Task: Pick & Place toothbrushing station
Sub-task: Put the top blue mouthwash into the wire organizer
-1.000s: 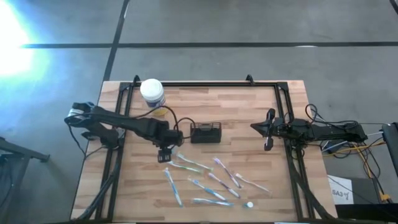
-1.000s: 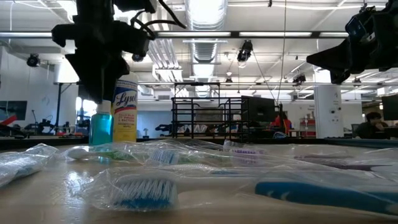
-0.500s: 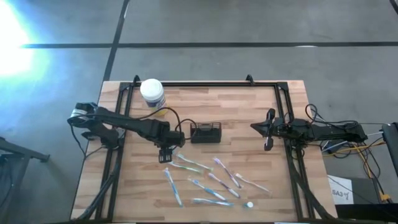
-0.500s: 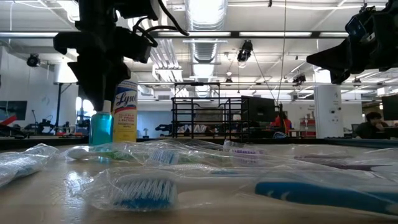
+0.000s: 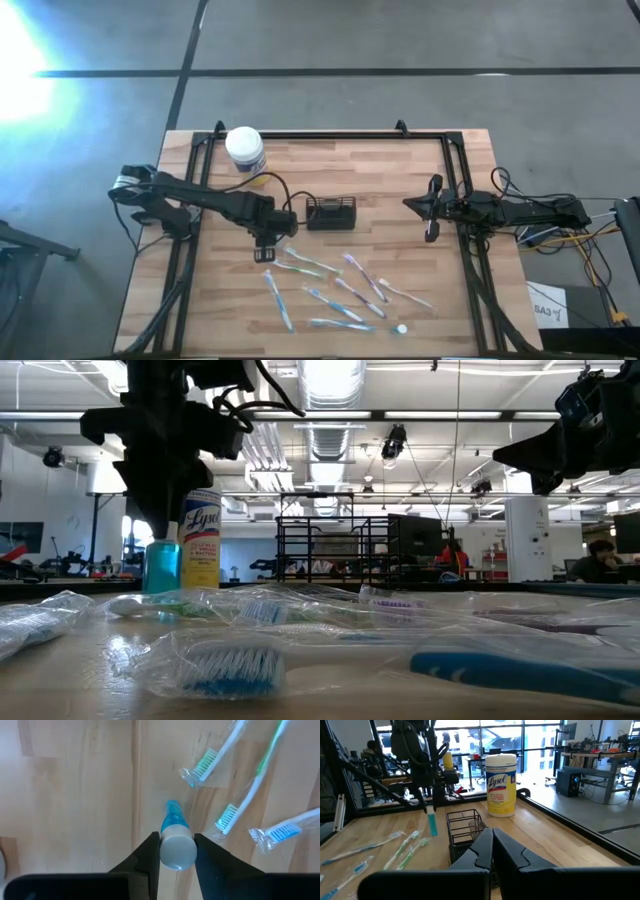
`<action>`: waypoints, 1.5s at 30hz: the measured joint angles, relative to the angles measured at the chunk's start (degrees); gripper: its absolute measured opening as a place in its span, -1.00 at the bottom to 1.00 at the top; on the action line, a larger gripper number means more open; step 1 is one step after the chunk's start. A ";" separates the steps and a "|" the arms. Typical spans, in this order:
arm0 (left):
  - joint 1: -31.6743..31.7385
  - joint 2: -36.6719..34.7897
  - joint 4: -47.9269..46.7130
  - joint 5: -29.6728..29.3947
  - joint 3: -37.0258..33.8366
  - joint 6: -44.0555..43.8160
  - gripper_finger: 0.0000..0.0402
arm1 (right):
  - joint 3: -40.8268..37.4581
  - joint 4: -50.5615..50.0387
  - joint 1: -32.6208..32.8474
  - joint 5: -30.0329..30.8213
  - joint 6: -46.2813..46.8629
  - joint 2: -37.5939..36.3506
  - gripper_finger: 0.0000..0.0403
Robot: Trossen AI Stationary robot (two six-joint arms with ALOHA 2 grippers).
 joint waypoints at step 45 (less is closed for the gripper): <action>0.00 -59.53 59.59 1.54 -48.05 -6.07 -0.53 | -0.02 -0.07 -0.02 -0.04 0.00 0.37 -0.96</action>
